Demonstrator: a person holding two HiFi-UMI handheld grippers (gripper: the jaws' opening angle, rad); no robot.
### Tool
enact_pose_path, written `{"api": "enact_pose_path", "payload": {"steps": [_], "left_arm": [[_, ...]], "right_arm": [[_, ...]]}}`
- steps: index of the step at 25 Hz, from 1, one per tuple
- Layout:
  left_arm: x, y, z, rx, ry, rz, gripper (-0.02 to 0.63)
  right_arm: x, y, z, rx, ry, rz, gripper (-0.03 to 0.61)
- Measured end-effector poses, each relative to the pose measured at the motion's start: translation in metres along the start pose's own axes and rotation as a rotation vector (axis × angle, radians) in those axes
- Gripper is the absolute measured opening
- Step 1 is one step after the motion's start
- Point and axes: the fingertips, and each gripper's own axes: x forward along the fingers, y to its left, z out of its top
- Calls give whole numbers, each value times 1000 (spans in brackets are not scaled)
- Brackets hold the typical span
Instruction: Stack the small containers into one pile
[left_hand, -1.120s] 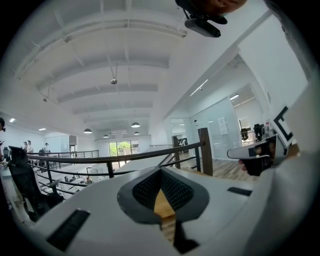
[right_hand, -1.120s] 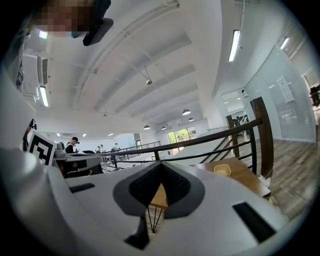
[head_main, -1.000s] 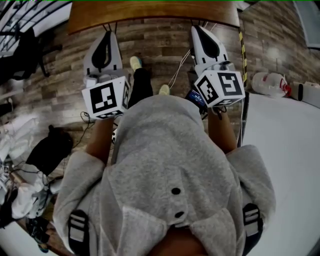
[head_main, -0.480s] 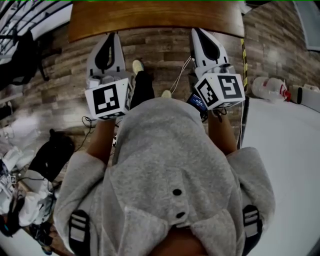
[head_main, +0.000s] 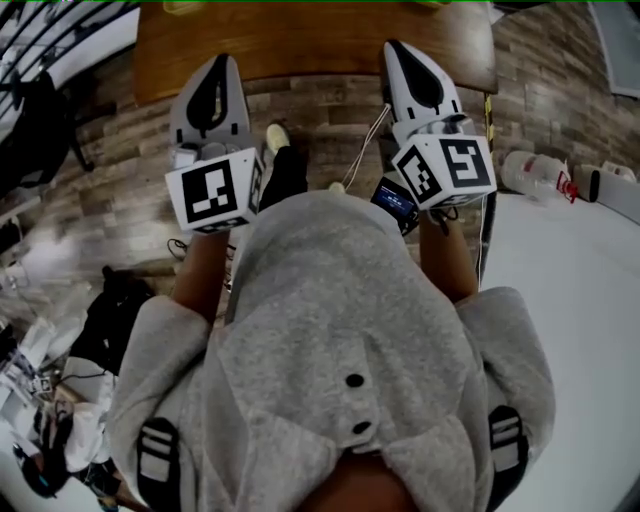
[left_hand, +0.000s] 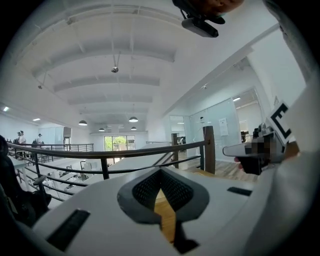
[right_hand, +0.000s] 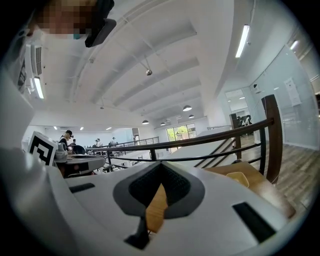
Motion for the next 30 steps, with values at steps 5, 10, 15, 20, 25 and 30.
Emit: {"api": "enact_pose_path", "payload": {"steps": [5, 10, 15, 20, 25, 30], "left_arm": [[26, 23, -1, -19, 13, -10, 11], [40, 37, 5, -14, -4, -13, 11], [49, 44, 9, -19, -8, -37, 11], [76, 102, 3, -59, -3, -55, 11], [108, 166, -11, -97, 19, -78, 11], [111, 165, -3, -83, -2, -83, 11]], "right_arm": [[30, 1, 6, -18, 18, -9, 9], [48, 3, 17, -31, 10, -7, 9], [61, 5, 25, -33, 5, -23, 9], [121, 35, 26, -47, 30, -35, 9], [187, 64, 22, -68, 63, -56, 9], [183, 59, 30, -81, 47, -80, 9]]}}
